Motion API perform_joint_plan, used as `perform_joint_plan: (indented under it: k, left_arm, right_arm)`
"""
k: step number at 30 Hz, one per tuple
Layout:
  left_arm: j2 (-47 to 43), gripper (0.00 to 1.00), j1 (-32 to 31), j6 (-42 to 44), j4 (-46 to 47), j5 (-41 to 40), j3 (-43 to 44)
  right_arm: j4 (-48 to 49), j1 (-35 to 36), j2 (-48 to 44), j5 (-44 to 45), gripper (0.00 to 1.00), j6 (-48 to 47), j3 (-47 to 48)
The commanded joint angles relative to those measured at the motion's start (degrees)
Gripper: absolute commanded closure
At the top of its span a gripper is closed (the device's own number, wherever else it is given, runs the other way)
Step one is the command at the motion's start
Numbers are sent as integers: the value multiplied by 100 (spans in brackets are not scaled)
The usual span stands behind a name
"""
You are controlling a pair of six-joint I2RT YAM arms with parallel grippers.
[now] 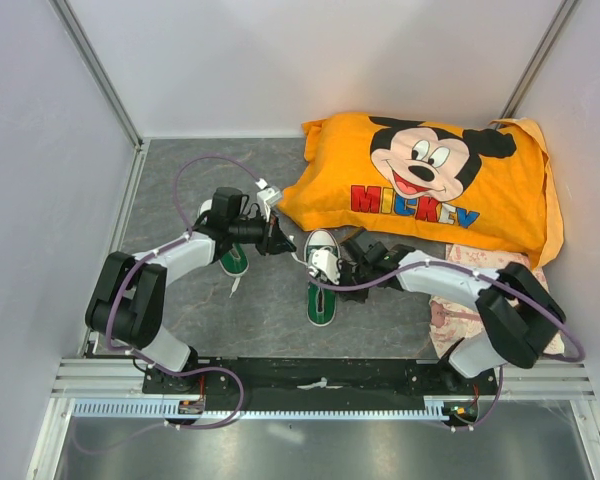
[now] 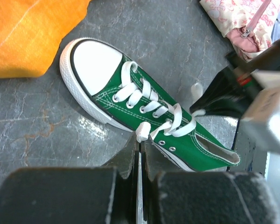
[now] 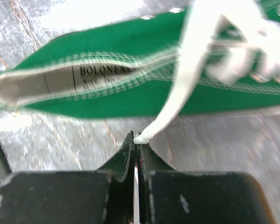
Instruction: Tie the shoes
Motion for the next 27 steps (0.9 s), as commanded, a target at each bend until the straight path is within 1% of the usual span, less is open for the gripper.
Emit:
perform_joint_plan:
  k: [1, 3, 7, 10, 12, 15, 22, 27]
  left_arm:
    - [41, 98, 109, -40, -443, -222, 375]
    - [147, 99, 179, 22, -751, -206, 576]
    - [227, 98, 276, 92, -796, -188, 709]
    - [174, 98, 285, 163, -822, -205, 788]
    - [130, 98, 302, 382, -927, -197, 885]
    - [69, 98, 346, 575, -1050, -214, 982]
    - [24, 98, 566, 1050, -1481, -899, 982]
    - [147, 98, 777, 1296, -1754, -1154, 947]
  right_arm:
    - [-586, -261, -814, 181, 100, -10, -7]
    - [-781, -454, -1166, 225, 100, -55, -68]
    - [-1290, -753, -1686, 331, 100, -99, -104]
    - [-1458, -894, -1976, 524, 100, -29, -60]
    - [-1520, -965, -2099, 647, 100, -20, -42]
    - [-1643, -1026, -2143, 779, 100, -46, -103]
    - [-1731, -1035, -2030, 911, 100, -72, -350]
    - [-1696, -1044, -1810, 920, 100, -125, -446]
